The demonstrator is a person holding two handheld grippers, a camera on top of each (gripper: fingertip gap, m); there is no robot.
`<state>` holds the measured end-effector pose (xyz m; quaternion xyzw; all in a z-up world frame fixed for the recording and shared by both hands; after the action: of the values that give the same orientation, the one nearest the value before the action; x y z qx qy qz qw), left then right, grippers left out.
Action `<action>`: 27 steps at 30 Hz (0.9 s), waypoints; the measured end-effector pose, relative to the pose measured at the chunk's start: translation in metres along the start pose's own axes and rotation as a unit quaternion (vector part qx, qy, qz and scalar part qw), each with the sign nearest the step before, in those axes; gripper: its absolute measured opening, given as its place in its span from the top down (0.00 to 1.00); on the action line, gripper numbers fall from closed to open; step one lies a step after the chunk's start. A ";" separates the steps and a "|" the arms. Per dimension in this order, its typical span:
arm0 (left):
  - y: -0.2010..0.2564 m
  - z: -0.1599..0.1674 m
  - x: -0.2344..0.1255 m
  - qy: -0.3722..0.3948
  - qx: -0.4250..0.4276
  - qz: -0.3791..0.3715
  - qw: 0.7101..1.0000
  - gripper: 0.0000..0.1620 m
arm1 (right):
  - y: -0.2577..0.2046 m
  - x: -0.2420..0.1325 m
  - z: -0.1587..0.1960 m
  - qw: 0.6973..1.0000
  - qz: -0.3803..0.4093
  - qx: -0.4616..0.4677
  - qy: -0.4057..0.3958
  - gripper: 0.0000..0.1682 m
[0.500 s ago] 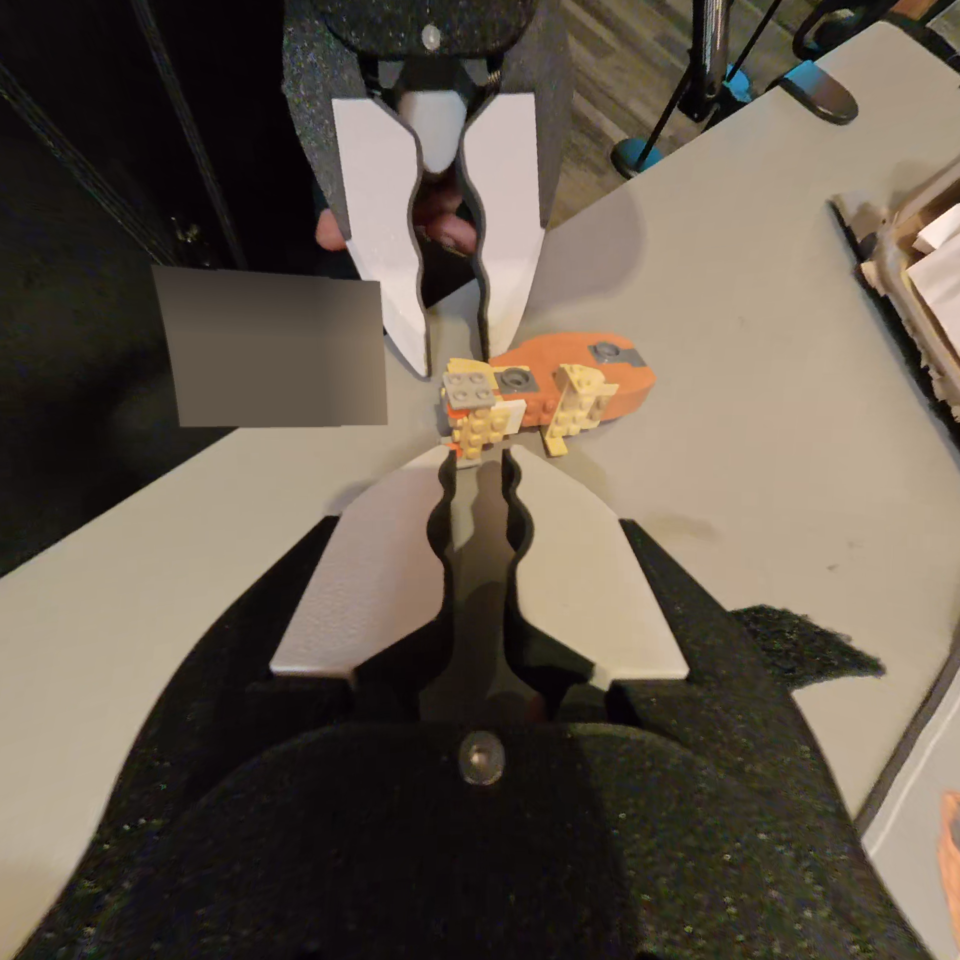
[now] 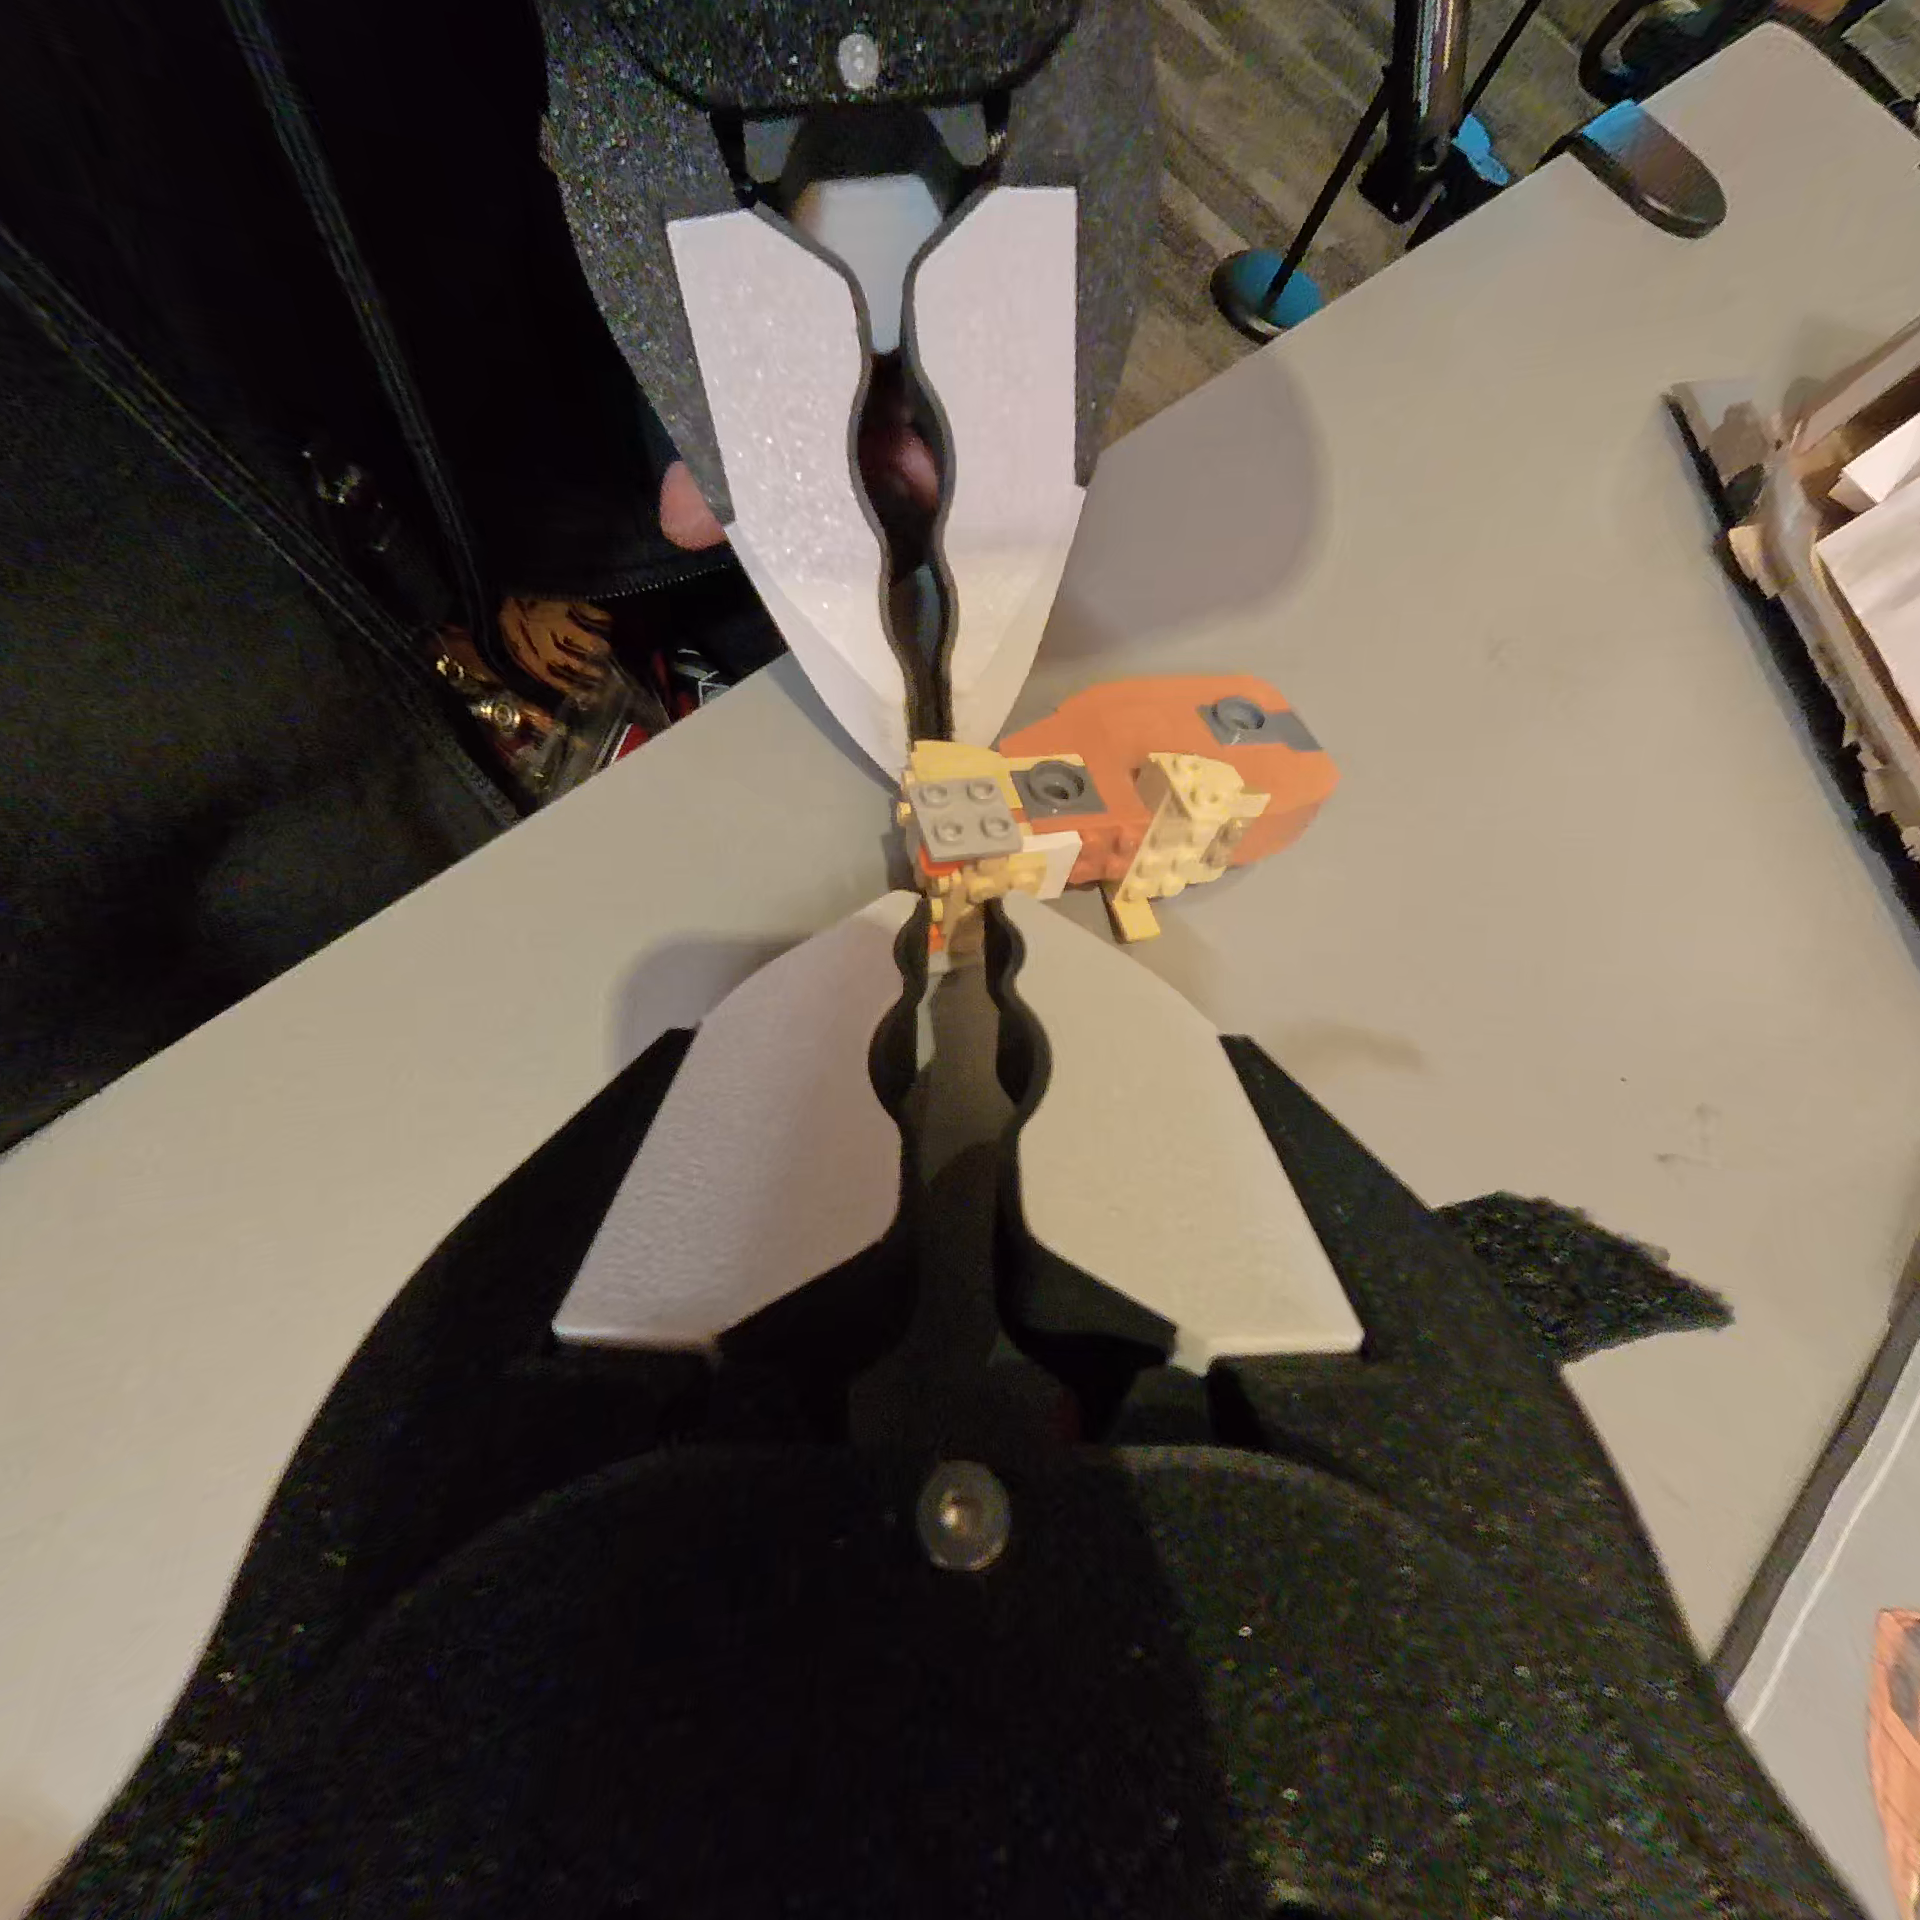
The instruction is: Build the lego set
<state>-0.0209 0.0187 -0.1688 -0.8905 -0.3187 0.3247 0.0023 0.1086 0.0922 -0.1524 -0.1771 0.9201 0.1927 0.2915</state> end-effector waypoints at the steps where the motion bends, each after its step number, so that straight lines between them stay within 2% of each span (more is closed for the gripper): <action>1: 0.000 0.000 0.000 0.001 0.000 -0.001 1.000 0.97 | 0.000 0.000 0.000 1.000 0.001 -0.002 -0.002 0.94; 27: 0.003 -0.001 0.001 -0.001 0.021 -0.008 1.000 0.98 | -0.005 0.002 -0.005 1.000 0.016 -0.006 -0.016 0.94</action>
<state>-0.0182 0.0171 -0.1697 -0.8874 -0.3188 0.3324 0.0227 0.1069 0.0856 -0.1508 -0.1608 0.9167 0.2062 0.3023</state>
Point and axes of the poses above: each gripper's, where its closed fingertips meet, x out along the fingers, z out of its underside, y = z × x across the jaws, the point moved 8 cm from there along -x, back along the fingers, and after that the axes turned 1 degree about -x, right-handed, at the moved point
